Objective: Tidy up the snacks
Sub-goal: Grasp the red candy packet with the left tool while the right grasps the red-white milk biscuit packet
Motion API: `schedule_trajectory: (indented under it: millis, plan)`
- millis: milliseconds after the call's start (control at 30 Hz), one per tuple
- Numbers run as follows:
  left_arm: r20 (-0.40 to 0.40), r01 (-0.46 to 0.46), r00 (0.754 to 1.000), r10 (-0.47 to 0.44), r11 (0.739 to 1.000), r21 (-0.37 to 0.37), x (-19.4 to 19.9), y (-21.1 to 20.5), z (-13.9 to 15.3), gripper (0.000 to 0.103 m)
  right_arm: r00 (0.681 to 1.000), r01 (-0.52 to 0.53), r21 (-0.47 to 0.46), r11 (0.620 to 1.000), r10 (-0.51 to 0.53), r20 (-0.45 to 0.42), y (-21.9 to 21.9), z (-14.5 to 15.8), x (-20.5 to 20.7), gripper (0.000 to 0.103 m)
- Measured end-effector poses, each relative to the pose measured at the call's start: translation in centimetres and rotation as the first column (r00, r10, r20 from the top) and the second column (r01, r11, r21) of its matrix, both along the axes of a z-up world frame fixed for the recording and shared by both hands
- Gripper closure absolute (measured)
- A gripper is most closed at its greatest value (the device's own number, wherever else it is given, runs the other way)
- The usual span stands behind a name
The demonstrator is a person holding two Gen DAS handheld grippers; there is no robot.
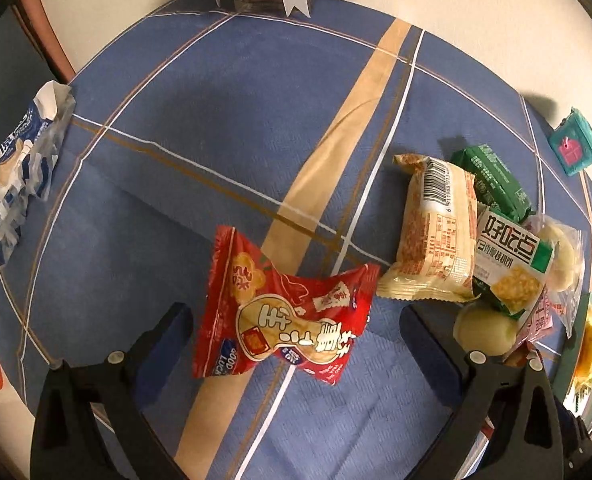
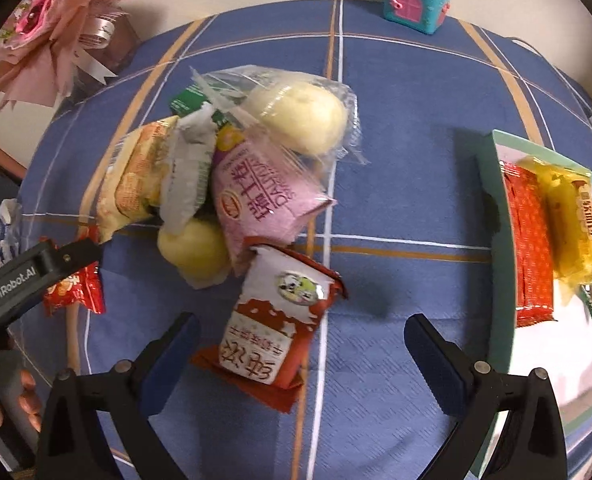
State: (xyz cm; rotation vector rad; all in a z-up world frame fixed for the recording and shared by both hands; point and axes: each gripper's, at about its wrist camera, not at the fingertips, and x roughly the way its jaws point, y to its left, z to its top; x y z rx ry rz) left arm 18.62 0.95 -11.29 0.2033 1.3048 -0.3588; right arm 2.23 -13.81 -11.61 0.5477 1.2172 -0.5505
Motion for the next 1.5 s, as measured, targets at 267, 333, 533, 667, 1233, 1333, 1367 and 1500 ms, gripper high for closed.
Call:
schedule_trajectory:
  millis: [267,333,533,667,1233,1333,1367,1500]
  plan:
    - [0.020,-0.002,1.000,0.002,1.000,0.009,0.0,-0.6,-0.9,0.001,1.000,-0.005,0.001,1.000,0.005,0.023,-0.2,-0.7,0.3,0.009]
    - [0.034,-0.003,0.999,0.002,1.000,0.009,0.0,-0.6,-1.3,0.002,1.000,-0.011,-0.003,1.000,0.011,0.029,-0.4,-0.4,0.5,0.015]
    - [0.060,0.005,0.998,-0.006,1.000,0.011,-0.4,-0.9,-0.9,0.025,0.999,-0.009,-0.001,1.000,0.010,0.052,-0.5,0.2,0.4,0.037]
    - [0.063,0.011,0.998,-0.012,1.000,0.022,-0.8,-1.1,-0.2,0.029,0.997,-0.014,0.032,0.999,0.012,0.070,-0.7,0.2,0.3,0.047]
    - [0.194,0.104,0.977,-0.089,0.992,-0.067,-4.7,-3.6,9.1,0.031,0.992,-0.007,0.010,1.000,0.005,0.122,-1.8,4.4,-2.0,0.062]
    - [0.219,0.126,0.970,-0.106,0.989,-0.078,-5.6,-3.9,10.5,0.031,0.991,0.009,0.010,1.000,-0.010,0.134,-2.5,5.2,-2.7,0.062]
    - [0.225,0.132,0.968,-0.111,0.988,-0.079,-5.8,-4.1,10.8,0.031,0.990,0.012,0.001,1.000,-0.012,0.140,-2.6,5.7,-3.0,0.062]
    - [0.244,0.155,0.961,-0.131,0.985,-0.080,-6.8,-4.9,11.6,0.031,0.988,0.018,-0.034,0.999,-0.013,0.152,-3.1,7.2,-3.5,0.062]
